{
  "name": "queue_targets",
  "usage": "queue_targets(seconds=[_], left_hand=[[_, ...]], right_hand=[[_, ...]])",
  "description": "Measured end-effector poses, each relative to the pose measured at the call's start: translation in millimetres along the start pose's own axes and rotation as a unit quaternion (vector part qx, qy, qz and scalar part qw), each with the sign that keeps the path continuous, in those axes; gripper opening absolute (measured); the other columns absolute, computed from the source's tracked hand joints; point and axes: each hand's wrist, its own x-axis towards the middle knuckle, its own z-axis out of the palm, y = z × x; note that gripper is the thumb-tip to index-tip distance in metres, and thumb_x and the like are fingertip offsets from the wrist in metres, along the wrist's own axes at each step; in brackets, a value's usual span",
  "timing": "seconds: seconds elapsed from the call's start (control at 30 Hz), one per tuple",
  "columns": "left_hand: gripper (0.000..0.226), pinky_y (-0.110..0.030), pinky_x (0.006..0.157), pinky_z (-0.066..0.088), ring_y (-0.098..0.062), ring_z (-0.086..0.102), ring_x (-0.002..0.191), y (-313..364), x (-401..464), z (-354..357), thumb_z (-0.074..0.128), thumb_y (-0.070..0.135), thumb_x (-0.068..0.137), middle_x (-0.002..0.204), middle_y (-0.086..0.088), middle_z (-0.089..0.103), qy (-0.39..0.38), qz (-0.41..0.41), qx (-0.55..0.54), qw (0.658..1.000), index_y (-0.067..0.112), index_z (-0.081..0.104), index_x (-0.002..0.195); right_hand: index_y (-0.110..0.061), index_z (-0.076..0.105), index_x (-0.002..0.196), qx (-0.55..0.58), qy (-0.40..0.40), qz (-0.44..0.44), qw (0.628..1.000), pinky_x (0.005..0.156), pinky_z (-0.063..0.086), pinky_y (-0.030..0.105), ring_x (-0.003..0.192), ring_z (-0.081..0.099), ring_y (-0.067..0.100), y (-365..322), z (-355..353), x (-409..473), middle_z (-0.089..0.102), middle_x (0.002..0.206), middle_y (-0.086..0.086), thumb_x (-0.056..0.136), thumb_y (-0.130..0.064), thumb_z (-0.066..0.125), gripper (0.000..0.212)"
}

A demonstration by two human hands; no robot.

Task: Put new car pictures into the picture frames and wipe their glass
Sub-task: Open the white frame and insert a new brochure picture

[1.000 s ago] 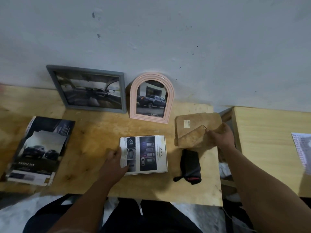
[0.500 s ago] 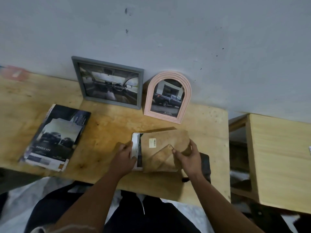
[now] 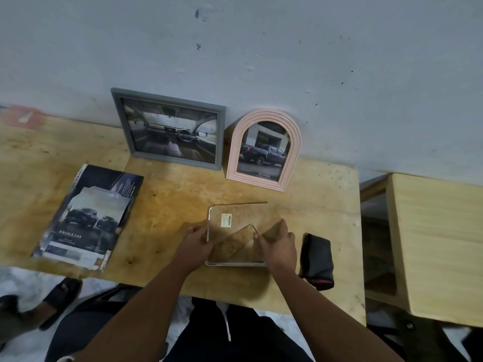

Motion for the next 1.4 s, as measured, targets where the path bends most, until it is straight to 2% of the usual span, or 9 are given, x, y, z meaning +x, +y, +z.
queue_targets(seconds=[0.17, 0.3, 0.4, 0.57, 0.7, 0.77, 0.83, 1.2, 1.4], left_hand=[[0.065, -0.038, 0.112, 0.043, -0.027, 0.056, 0.13, 1, 1, -2, 0.072, 0.02, 0.091, 0.137, -0.011, 0.045, 0.0, 0.0, -0.014, 1.0, 0.024, 0.048, 0.152], [0.066, -0.039, 0.109, 0.045, -0.028, 0.057, 0.127, 3, 0, -3, 0.07, 0.021, 0.092, 0.139, -0.011, 0.045, 0.004, 0.001, 0.005, 1.0, 0.022, 0.046, 0.153], [0.068, -0.035, 0.103, 0.046, -0.027, 0.058, 0.125, 5, -2, -4, 0.069, 0.025, 0.092, 0.14, -0.009, 0.044, -0.011, 0.003, 0.025, 1.0, 0.024, 0.043, 0.155], [0.081, -0.04, 0.092, 0.053, -0.028, 0.059, 0.12, 8, -1, -10, 0.068, 0.053, 0.08, 0.139, -0.005, 0.045, -0.004, 0.045, 0.152, 0.987, 0.024, 0.044, 0.151], [0.117, -0.049, 0.116, 0.036, -0.035, 0.02, 0.153, 18, 11, -20, 0.077, 0.062, 0.073, 0.167, -0.007, 0.011, -0.026, 0.135, 0.301, 0.944, 0.023, 0.011, 0.162], [0.138, -0.055, 0.125, 0.017, -0.033, -0.011, 0.158, 20, 20, -23, 0.079, 0.07, 0.066, 0.17, -0.004, -0.019, -0.078, 0.17, 0.363, 0.913, 0.024, -0.009, 0.162], [0.151, -0.056, 0.126, 0.009, -0.034, -0.021, 0.156, 17, 27, -22, 0.079, 0.078, 0.058, 0.167, -0.005, -0.03, -0.104, 0.186, 0.42, 0.882, 0.023, -0.016, 0.161], [0.149, -0.057, 0.123, 0.019, -0.038, -0.002, 0.158, 3, 27, -13, 0.071, 0.085, 0.056, 0.17, -0.014, -0.019, -0.065, 0.226, 0.463, 0.855, 0.015, -0.006, 0.163], [0.154, -0.057, 0.115, 0.039, -0.035, 0.029, 0.154, -13, 31, -9, 0.061, 0.095, 0.047, 0.17, -0.014, 0.019, -0.051, 0.25, 0.455, 0.853, 0.011, -0.001, 0.161]], right_hand=[[-0.027, 0.013, 0.162, -0.073, -0.014, 0.029, 0.997, 0.073, 0.057, 0.037, 0.104, 0.065, 0.033, -4, 3, -4, 0.032, 0.139, 0.008, 0.087, -0.064, 0.069, 0.1], [-0.023, 0.023, 0.157, -0.171, -0.006, 0.052, 0.984, 0.097, 0.05, 0.051, 0.125, 0.047, 0.035, -9, 4, -6, 0.036, 0.136, 0.01, 0.085, -0.071, 0.063, 0.095], [-0.021, 0.031, 0.152, -0.237, -0.01, 0.056, 0.97, 0.1, 0.04, 0.053, 0.129, 0.039, 0.035, -13, 2, -8, 0.036, 0.136, 0.01, 0.085, -0.076, 0.058, 0.092], [-0.025, 0.004, 0.162, -0.285, -0.045, -0.08, 0.954, 0.112, 0.03, 0.063, 0.15, 0.019, 0.039, -20, -5, 3, 0.005, 0.168, 0.01, 0.093, -0.059, 0.062, 0.096], [-0.023, 0.001, 0.164, -0.37, -0.118, -0.164, 0.907, 0.119, 0.012, 0.071, 0.157, 0.005, 0.036, -23, -16, 15, -0.009, 0.172, 0.002, 0.1, -0.06, 0.044, 0.086], [-0.022, -0.009, 0.163, -0.404, -0.148, -0.165, 0.888, 0.119, 0.006, 0.074, 0.158, 0.002, 0.036, -21, -19, 17, -0.017, 0.172, 0.004, 0.095, -0.064, 0.052, 0.101], [-0.023, -0.02, 0.161, -0.436, -0.178, -0.159, 0.867, 0.116, -0.001, 0.076, 0.158, -0.005, 0.037, -20, -23, 19, -0.025, 0.17, 0.005, 0.084, -0.07, 0.065, 0.124], [-0.02, -0.022, 0.16, -0.499, -0.197, -0.178, 0.825, 0.117, 0.001, 0.076, 0.158, -0.006, 0.038, -21, -30, 20, -0.03, 0.167, 0.008, 0.076, -0.067, 0.077, 0.138], [-0.017, -0.023, 0.159, -0.52, -0.197, -0.173, 0.813, 0.117, 0.001, 0.076, 0.157, -0.011, 0.039, -26, -29, 18, -0.032, 0.166, 0.011, 0.091, -0.033, 0.073, 0.119]])
